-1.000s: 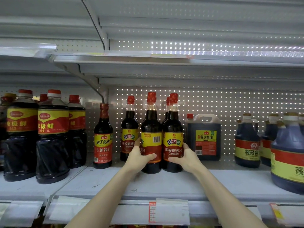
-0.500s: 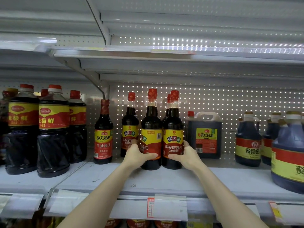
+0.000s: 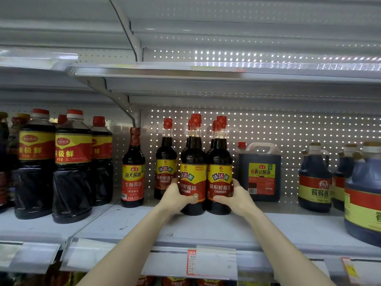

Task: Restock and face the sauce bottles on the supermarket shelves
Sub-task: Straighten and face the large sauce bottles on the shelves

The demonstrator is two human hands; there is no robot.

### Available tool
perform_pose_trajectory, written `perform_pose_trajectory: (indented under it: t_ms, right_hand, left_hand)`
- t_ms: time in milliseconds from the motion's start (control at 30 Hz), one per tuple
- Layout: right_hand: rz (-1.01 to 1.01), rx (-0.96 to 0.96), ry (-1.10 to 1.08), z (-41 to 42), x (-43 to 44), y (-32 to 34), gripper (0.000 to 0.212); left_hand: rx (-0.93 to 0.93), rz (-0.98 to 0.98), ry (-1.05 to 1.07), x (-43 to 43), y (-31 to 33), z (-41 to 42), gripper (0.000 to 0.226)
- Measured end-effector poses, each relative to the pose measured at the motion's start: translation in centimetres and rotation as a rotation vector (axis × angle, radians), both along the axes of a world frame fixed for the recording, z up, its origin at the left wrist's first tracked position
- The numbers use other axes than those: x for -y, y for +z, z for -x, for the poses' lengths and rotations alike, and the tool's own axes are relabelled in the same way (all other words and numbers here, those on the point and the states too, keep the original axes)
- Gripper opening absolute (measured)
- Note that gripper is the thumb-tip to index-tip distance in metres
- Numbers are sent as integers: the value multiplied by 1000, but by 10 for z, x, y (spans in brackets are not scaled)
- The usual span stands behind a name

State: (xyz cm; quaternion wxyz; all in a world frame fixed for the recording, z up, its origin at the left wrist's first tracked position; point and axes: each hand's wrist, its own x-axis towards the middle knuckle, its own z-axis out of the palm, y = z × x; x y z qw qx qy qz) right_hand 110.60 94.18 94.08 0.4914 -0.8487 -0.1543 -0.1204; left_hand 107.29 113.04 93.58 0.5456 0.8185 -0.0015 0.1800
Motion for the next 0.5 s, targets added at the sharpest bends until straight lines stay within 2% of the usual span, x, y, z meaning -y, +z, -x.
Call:
perform_pose_trajectory:
  t_ms: [100, 233, 333, 400, 500]
  right_hand:
    - [-5, -4, 8, 1, 0, 0, 74]
    - [-9, -6, 8, 1, 0, 0, 75]
    - [-9, -9, 9, 2, -1, 1, 75]
    - [-10, -11, 6, 2, -1, 1, 75]
    - [-15, -9, 4, 2, -1, 0, 75]
  left_hand:
    - [-1, -4, -2, -2, 1, 2, 76]
    - [17, -114, 125, 1, -2, 0, 72]
    - [9, -185, 211, 2, -3, -2, 77]
    - [0, -170, 190, 1, -4, -2, 82]
    - [-34, -48, 45, -1, -5, -3, 82]
